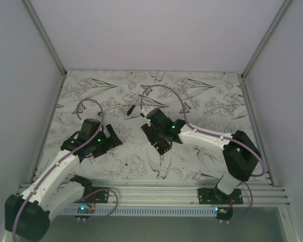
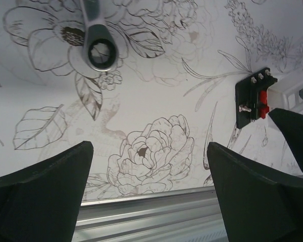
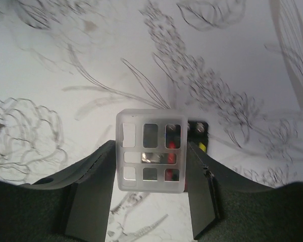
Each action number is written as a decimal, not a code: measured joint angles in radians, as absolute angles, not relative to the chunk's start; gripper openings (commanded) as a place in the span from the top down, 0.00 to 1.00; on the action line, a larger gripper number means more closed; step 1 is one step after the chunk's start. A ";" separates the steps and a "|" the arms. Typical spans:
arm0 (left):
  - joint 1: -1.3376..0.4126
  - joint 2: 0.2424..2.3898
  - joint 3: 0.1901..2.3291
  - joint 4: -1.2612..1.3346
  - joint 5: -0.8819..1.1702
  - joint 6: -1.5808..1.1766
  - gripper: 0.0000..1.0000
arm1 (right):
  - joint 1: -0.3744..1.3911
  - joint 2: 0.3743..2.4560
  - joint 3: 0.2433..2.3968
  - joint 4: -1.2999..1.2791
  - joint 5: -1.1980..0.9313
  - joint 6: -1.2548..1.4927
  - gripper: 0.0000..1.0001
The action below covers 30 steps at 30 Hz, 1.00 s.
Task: Snap on the fuse box
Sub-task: Pick up the fuse box cover from the center of the board, then close the fuse box cover on the fuse box base.
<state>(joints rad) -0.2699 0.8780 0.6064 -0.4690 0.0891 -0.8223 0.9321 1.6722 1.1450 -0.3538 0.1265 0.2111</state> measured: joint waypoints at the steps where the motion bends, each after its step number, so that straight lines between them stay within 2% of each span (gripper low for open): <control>1: -0.287 0.888 0.611 -0.464 0.088 -0.823 0.00 | 0.920 1.659 1.127 -0.360 0.130 0.215 0.44; 14: -0.418 1.009 0.670 -0.415 0.056 -0.845 0.01 | 0.849 1.625 1.030 -0.409 0.134 0.226 0.44; 30: -0.442 1.034 0.675 -0.398 0.051 -0.846 0.00 | 0.839 1.641 1.004 -0.405 0.107 0.244 0.39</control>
